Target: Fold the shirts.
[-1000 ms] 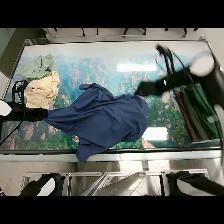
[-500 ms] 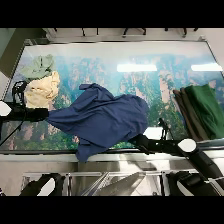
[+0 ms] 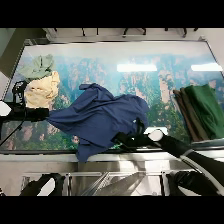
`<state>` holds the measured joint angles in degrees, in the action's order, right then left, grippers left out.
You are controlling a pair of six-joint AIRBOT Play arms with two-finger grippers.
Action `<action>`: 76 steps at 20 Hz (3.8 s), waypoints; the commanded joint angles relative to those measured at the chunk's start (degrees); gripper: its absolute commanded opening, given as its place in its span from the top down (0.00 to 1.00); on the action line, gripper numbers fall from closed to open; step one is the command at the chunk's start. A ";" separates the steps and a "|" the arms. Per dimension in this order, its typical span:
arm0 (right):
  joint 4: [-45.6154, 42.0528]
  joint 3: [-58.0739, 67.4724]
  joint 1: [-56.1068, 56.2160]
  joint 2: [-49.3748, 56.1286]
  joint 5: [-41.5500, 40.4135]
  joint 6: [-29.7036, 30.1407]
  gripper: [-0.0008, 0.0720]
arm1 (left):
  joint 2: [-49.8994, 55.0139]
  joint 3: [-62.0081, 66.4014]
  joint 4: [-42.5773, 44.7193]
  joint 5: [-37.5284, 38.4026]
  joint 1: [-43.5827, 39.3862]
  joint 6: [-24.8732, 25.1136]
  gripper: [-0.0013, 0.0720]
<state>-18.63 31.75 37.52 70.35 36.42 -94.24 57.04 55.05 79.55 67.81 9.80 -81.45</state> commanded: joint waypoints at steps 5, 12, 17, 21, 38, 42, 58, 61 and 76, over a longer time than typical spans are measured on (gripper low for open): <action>9.05 11.37 6.16 16.90 0.02 0.31 0.16 | -0.02 0.00 -0.02 -2.25 0.00 0.00 0.96; -6.67 13.66 -5.99 5.70 15.34 9.18 0.95 | -1.75 4.09 -0.17 -1.09 1.31 -0.07 0.96; -33.16 22.01 -20.90 -22.01 28.79 -0.52 0.95 | -10.78 13.55 -6.23 4.98 0.63 -0.02 0.96; -39.10 43.91 -28.87 -28.15 40.17 -1.55 0.95 | -16.44 27.54 -7.54 5.73 -5.05 -0.20 0.96; -53.18 75.32 -29.07 -8.02 53.33 -3.26 0.95 | -0.72 35.93 3.43 17.53 -10.05 -1.81 0.96; -53.05 60.06 -28.85 5.25 36.20 -3.28 0.95 | 9.20 23.63 2.95 1.90 -9.84 0.72 0.96; -32.72 64.35 -38.64 17.57 23.71 20.50 0.02 | 22.75 26.88 -1.75 12.13 -3.61 -1.51 0.07; -32.70 64.22 -42.25 13.97 39.91 19.30 0.02 | 7.15 2.51 -8.44 12.04 -0.68 -1.40 0.07; -19.69 63.80 -39.80 11.37 40.54 19.91 0.02 | 16.41 -29.77 -37.40 -1.70 1.70 11.13 0.07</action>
<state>-39.99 95.55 -2.42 81.78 76.90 -74.02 67.77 26.06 47.18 68.97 13.76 -74.26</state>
